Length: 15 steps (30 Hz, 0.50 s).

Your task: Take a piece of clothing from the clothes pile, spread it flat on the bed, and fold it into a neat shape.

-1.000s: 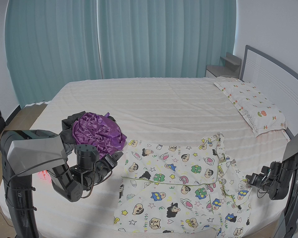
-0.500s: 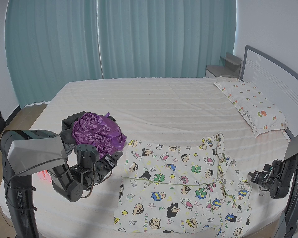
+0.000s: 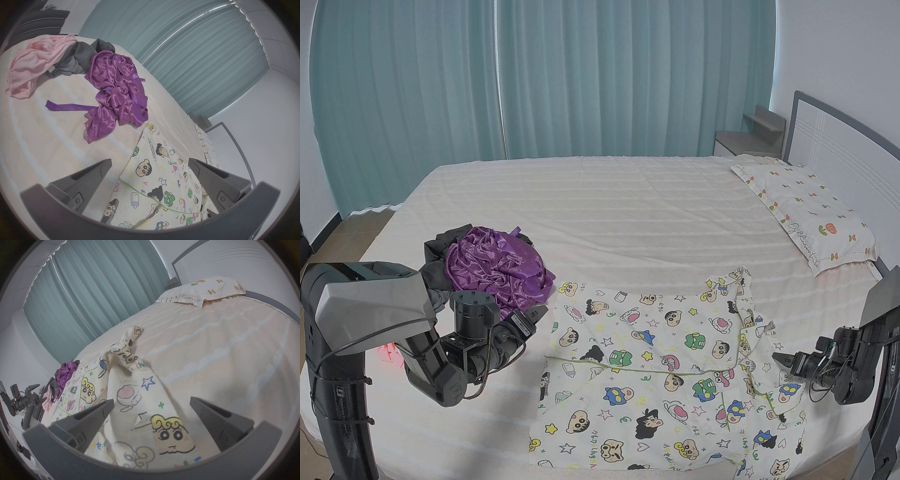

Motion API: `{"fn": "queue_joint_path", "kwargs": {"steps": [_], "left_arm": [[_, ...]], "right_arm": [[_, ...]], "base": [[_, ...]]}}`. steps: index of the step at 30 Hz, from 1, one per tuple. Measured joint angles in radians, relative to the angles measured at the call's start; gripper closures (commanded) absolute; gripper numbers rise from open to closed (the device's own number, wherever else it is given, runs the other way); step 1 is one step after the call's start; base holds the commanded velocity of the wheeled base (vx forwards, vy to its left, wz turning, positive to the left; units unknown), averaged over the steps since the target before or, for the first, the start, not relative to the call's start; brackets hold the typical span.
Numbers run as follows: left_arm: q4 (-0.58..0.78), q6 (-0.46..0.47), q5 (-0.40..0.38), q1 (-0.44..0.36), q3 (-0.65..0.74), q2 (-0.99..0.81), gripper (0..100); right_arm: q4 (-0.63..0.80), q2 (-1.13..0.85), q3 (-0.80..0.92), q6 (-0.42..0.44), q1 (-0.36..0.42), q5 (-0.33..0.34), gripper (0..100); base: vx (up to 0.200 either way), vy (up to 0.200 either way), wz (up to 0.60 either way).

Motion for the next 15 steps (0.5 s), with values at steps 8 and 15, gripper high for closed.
{"fn": "queue_joint_path", "kwargs": {"steps": [8, 15], "left_arm": [[0.000, 0.000, 0.001, 0.003, 0.000, 0.001, 0], [0.000, 0.000, 0.001, 0.004, 0.000, 0.001, 0]], "right_arm": [[0.048, -0.005, -0.024, 0.010, 0.006, 0.003, 100], [-0.025, -0.007, -0.020, 0.067, -0.003, 0.002, 100]], "base": [[0.000, 0.000, 0.00], [0.000, 0.000, 0.00]]}}
